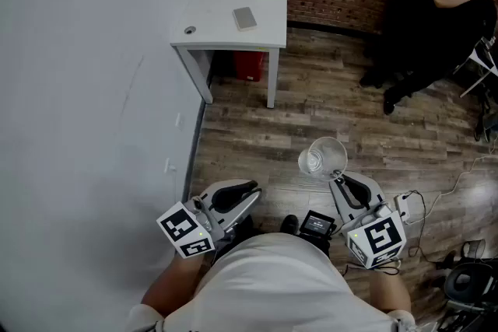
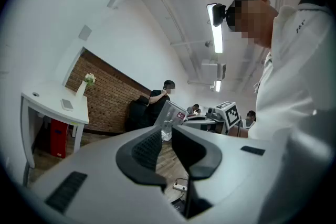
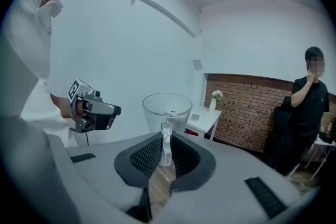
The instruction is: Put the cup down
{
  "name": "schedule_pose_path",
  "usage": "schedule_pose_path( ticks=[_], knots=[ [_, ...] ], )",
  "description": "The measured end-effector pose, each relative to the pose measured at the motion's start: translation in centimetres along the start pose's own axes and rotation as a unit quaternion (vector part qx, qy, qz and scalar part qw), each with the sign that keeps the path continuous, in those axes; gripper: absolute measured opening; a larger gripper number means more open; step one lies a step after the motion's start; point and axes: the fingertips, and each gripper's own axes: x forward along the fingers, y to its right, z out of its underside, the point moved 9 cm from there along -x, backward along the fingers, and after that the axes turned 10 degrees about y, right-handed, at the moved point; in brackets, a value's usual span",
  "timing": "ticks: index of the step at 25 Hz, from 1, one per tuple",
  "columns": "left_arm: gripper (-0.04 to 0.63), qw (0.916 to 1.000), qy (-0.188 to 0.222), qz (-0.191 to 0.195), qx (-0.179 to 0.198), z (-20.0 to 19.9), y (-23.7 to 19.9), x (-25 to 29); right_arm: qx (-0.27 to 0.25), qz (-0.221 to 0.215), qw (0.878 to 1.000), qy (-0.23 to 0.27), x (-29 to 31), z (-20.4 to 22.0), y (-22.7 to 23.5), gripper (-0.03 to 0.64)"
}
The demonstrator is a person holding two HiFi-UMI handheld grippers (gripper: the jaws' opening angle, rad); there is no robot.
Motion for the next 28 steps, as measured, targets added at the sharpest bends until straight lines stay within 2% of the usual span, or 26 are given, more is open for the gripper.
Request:
schedule_pose_path(
  ticks=[28],
  knots=[
    [0.051,0.9997,0.011,-0.02,0.002,-0.7,-2.8,-0.7,0.016,0.006,1.0,0.013,2.2,-0.4,0.4,0.046]
  ],
)
